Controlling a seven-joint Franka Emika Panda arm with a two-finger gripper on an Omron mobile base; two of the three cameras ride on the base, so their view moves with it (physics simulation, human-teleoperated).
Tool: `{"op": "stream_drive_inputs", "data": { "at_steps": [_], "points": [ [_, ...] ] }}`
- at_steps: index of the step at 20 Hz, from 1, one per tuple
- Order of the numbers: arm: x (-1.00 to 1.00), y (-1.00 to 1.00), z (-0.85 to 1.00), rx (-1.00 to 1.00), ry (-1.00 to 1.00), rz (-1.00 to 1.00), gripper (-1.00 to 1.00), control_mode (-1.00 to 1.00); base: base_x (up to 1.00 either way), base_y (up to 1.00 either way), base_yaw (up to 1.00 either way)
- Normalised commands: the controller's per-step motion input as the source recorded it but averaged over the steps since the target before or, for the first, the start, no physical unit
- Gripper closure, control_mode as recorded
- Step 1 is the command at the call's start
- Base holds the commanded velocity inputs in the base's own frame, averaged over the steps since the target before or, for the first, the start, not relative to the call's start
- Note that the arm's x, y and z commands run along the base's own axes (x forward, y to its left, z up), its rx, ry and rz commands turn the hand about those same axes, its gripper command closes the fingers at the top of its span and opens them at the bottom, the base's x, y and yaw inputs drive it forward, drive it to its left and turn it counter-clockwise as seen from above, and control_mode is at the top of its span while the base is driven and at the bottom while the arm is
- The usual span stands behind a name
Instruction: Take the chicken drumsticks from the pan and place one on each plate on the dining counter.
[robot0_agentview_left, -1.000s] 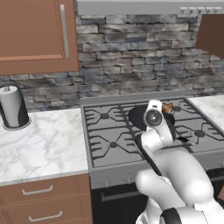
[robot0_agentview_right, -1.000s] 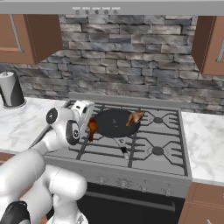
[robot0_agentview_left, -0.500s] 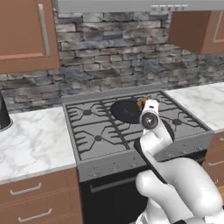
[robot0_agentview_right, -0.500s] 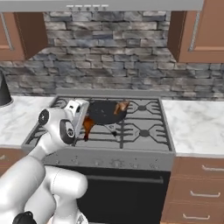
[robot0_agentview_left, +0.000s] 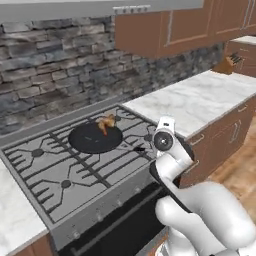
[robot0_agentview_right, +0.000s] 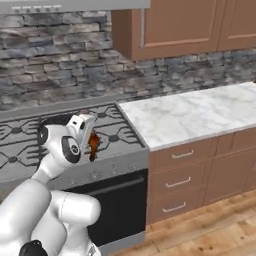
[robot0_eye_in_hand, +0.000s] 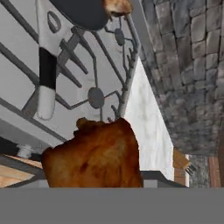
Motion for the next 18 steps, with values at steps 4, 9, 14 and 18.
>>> {"op": "stream_drive_inputs", "data": {
  "at_steps": [4,9,14,18],
  "points": [
    [0.00,0.00,0.00,0.00,0.00,0.00,1.00,1.00,-0.08,0.00,-0.83],
    [0.00,0.00,0.00,0.00,0.00,0.00,1.00,1.00,-0.08,0.00,-0.82],
    [0.00,0.00,0.00,0.00,0.00,0.00,1.00,1.00,-0.14,-0.03,-0.74],
    [0.00,0.00,0.00,0.00,0.00,0.00,1.00,1.00,-0.29,-0.29,-0.62]
  ]
}}
